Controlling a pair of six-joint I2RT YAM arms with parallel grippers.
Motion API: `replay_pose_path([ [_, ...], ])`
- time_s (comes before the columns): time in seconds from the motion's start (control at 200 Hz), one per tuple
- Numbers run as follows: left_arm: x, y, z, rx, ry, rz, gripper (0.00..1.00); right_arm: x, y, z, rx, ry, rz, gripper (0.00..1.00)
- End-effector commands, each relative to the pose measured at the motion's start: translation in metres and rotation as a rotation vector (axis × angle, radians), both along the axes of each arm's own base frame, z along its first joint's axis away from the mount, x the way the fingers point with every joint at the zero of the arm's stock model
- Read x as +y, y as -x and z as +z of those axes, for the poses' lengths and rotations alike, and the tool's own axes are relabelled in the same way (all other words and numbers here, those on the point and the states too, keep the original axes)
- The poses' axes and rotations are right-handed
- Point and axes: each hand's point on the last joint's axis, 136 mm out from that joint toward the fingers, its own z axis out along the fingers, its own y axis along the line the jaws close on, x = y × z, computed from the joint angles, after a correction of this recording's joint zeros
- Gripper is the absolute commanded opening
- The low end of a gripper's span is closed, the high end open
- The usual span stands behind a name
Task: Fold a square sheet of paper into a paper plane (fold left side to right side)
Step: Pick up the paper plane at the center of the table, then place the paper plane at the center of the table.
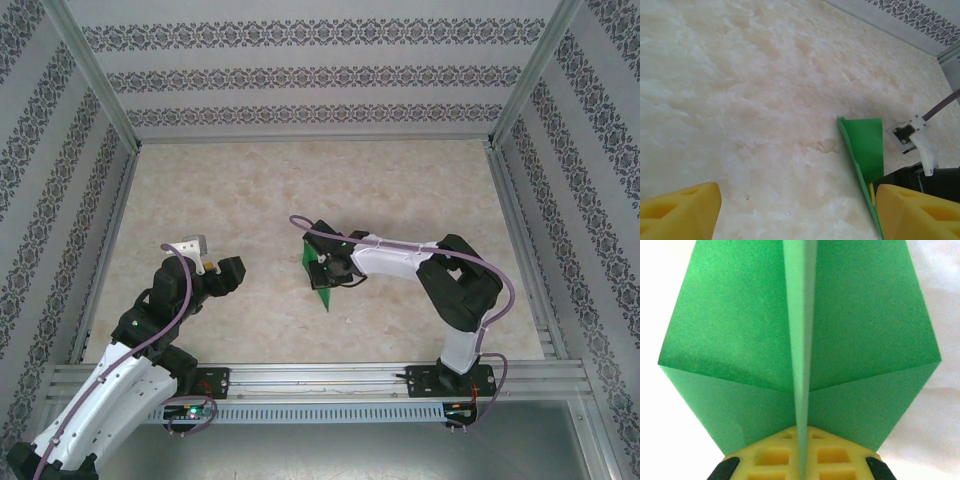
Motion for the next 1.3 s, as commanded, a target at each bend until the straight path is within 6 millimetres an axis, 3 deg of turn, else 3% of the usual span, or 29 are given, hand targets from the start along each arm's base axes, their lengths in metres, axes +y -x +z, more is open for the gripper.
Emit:
replay_pose_path([
  [0.0, 0.008, 0.001, 0.008, -0.015, -0.031, 0.015, 0.81, -0.012, -0.022, 0.039, -0.103, 0.031, -0.010, 0.00],
  [0.145, 0.005, 0.001, 0.015, -0.033, -0.034, -0.013, 0.83, -0.040, -0.055, 0.048, -0.129, 0.102, -0.070, 0.00],
  [0.315, -0.015, 0.003, 0.026, -0.085, -0.003, -0.131, 0.91, -0.071, -0.103, 0.050, -0.148, 0.172, -0.145, 0.00],
  [0.475, -0.036, 0.007, 0.033, -0.141, 0.056, -0.247, 0.97, -0.091, -0.141, 0.046, -0.129, 0.228, -0.186, 0.00],
  [0.59, -0.040, 0.008, 0.034, -0.153, 0.069, -0.274, 0.98, -0.097, -0.157, 0.037, -0.103, 0.249, -0.202, 0.00],
  [0.889, -0.037, 0.010, 0.031, -0.133, 0.048, -0.264, 1.00, -0.108, -0.169, 0.014, -0.046, 0.296, -0.206, 0.00],
  [1.294, -0.035, 0.009, 0.030, -0.132, 0.045, -0.250, 1.00, -0.107, -0.171, -0.007, -0.002, 0.295, -0.204, 0.00],
])
